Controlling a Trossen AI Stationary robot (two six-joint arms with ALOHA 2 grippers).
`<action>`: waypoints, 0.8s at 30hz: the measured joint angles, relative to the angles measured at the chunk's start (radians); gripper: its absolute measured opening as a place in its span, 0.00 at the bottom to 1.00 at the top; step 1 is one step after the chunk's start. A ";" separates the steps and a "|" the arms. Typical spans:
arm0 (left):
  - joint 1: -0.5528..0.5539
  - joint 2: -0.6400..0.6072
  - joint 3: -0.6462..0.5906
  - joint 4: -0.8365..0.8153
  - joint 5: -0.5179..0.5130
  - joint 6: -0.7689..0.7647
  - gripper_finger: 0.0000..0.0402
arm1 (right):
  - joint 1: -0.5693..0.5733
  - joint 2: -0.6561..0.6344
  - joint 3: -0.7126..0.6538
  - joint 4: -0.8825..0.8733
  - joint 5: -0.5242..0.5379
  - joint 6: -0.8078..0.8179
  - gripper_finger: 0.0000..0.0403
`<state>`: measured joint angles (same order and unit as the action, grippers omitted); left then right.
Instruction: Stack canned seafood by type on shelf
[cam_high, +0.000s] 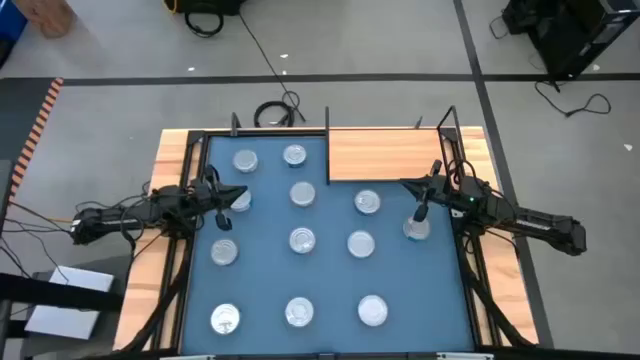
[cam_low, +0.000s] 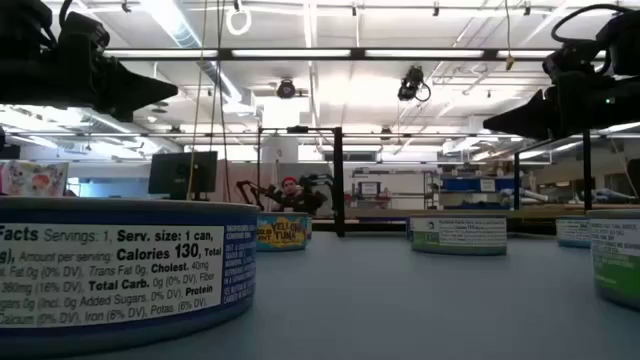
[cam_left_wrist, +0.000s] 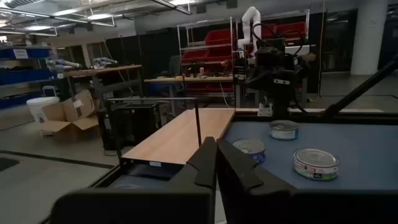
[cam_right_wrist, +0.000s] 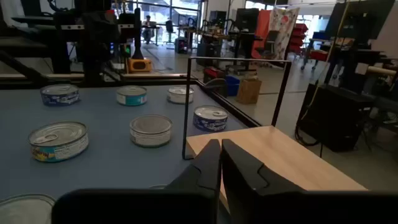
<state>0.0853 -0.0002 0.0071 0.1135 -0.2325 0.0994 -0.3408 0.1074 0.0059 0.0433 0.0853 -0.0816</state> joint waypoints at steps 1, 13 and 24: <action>0.000 0.000 0.000 0.000 0.000 0.000 0.04 | 0.000 0.000 0.000 0.000 0.000 0.000 0.07; 0.000 0.000 0.000 0.000 0.000 0.000 0.04 | 0.000 0.000 0.000 0.000 0.000 0.000 0.06; 0.000 0.000 0.000 0.000 0.000 0.000 0.04 | 0.000 0.000 0.000 0.000 0.000 0.000 0.07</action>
<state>0.0853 -0.0002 0.0069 0.1133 -0.2325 0.0996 -0.3405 0.1074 0.0061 0.0433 0.0853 -0.0814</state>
